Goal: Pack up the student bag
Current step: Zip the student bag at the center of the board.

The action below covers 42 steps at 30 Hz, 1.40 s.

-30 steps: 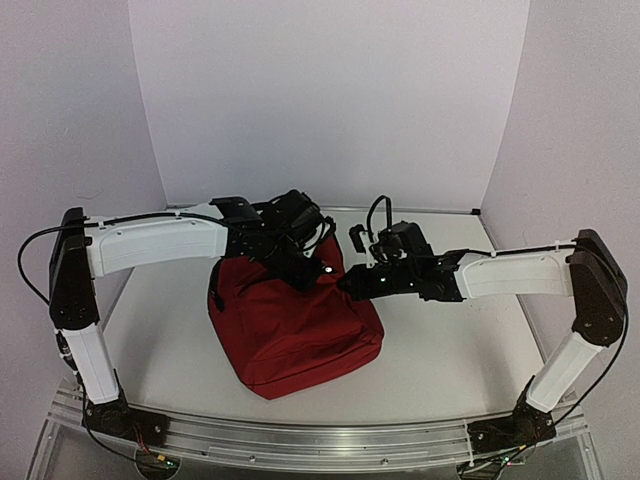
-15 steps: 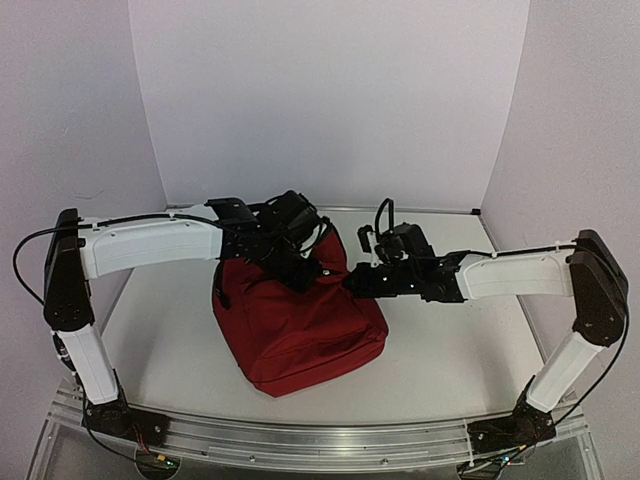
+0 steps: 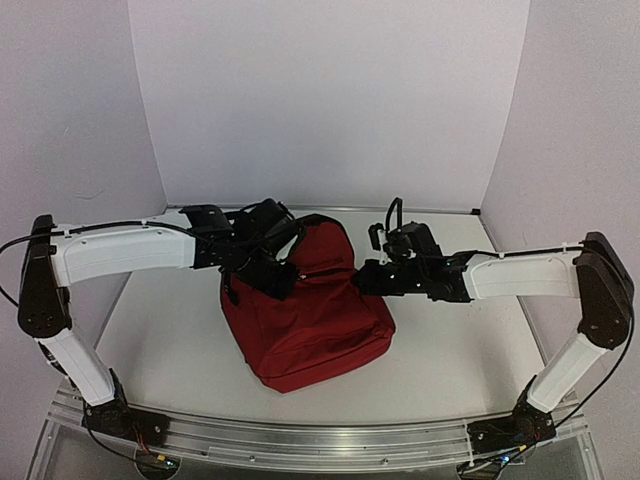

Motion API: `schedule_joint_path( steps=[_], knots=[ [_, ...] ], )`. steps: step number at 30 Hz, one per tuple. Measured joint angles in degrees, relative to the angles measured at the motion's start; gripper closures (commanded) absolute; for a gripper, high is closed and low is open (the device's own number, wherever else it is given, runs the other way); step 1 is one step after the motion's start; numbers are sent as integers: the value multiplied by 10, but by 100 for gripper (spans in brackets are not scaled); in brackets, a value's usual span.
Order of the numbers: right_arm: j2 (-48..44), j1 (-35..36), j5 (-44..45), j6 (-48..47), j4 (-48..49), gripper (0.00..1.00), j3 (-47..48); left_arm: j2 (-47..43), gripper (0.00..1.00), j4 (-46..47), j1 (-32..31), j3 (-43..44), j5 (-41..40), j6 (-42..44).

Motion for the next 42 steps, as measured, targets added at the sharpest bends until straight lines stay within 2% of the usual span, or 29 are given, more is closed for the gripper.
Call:
schedule_joint_path(
  steps=[3,11,16,19,29,30,34,36,42],
  knots=[
    [-5,-3,-6,-2,-1,98,-2,-18,100,-3,4,-16,-2,-12],
    [-24,-31,-57,-48,-18,50,-1,-25,100,-3,13,-18,37,-17],
    [-37,-38,-81,-60,-20,38,9,-25,100,-2,14,-18,57,-16],
    [-35,-38,-95,-62,-19,36,22,-25,100,2,14,-18,61,-16],
    [20,-37,-135,-61,-10,54,61,-25,100,8,15,-25,67,-17],
    [25,-37,-138,-60,-10,59,63,-25,100,9,15,-25,67,-17],
    [42,-36,-145,-55,-7,92,70,-25,100,10,18,-25,69,-17],
    [44,-36,-143,-55,-5,100,71,-25,100,10,20,-25,70,-18],
    [44,-27,-79,-21,-6,100,71,-25,100,23,57,-36,106,-40]
  ],
)
